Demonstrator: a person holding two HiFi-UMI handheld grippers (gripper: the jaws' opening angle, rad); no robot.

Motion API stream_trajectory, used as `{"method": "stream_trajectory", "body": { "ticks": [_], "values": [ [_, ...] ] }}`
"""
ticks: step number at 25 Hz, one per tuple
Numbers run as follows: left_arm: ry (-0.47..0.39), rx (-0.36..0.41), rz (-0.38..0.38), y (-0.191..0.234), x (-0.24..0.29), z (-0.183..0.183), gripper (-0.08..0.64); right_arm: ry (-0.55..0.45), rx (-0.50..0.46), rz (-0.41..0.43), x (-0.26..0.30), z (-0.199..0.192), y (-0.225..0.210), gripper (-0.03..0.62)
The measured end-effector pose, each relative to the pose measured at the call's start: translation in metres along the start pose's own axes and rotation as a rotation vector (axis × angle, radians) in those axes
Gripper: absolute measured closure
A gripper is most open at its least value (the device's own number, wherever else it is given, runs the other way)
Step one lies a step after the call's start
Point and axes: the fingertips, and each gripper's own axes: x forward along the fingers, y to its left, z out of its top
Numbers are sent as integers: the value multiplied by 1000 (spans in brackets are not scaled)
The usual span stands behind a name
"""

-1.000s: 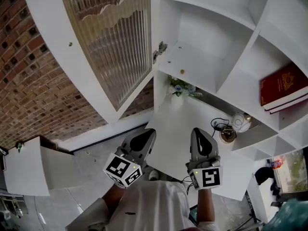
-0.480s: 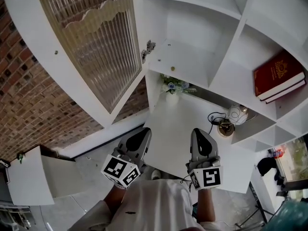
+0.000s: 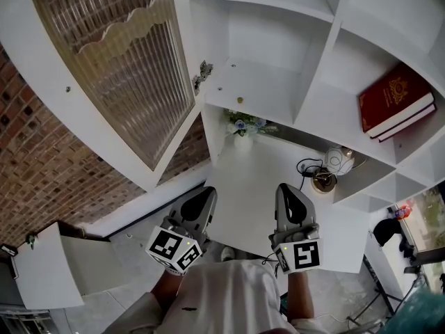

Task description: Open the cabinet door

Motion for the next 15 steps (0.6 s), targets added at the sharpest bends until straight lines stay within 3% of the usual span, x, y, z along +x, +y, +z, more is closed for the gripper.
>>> {"method": "stream_trajectory", "body": {
  "ticks": [15],
  "values": [
    [10, -15, 1, 6, 5, -5, 551, 19, 15, -4, 4, -8, -4, 592]
  ]
}}
